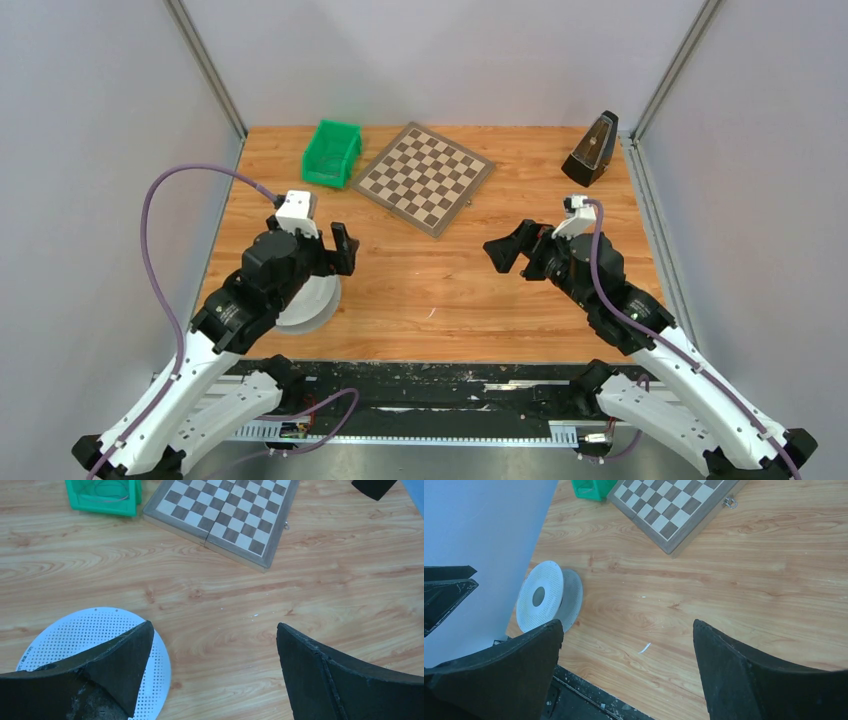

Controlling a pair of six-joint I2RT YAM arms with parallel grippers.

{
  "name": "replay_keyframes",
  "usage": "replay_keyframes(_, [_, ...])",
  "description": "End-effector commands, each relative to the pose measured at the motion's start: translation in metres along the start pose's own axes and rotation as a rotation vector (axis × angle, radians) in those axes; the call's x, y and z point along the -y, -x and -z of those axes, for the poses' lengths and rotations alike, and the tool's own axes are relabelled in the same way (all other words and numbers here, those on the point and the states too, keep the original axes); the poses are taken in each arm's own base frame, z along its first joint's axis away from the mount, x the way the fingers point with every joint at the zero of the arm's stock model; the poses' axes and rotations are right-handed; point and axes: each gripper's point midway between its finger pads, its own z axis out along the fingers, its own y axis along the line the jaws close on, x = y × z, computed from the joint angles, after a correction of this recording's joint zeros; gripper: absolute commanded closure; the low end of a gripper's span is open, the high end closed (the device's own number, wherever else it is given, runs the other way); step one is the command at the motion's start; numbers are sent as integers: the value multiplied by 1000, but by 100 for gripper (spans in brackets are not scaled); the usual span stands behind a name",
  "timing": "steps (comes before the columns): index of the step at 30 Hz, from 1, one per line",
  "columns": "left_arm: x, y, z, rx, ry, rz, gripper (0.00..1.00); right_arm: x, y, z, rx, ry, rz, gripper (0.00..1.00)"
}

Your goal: Wrap the cables

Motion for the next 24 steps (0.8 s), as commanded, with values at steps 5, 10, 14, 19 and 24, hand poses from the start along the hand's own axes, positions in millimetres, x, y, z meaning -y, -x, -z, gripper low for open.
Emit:
replay_keyframes(5, [-7, 22, -11, 60, 84, 38, 0, 0, 6, 7, 42, 3, -54, 0])
replay_keyframes(10, [-27, 21, -24, 43, 223, 66, 0, -5, 3, 6, 23, 21, -94, 0])
replay_keyframes(14, [-35, 26, -32, 32, 254, 135, 0, -20, 9, 14, 26, 82, -149, 0])
replay_keyframes(19, [-81, 28, -23, 91, 483, 321, 1, -32, -1, 9, 6, 173, -153, 1])
replay_keyframes(24, [-120, -1, -2, 83, 724, 414, 1, -53, -21, -10, -10, 359, -180, 8])
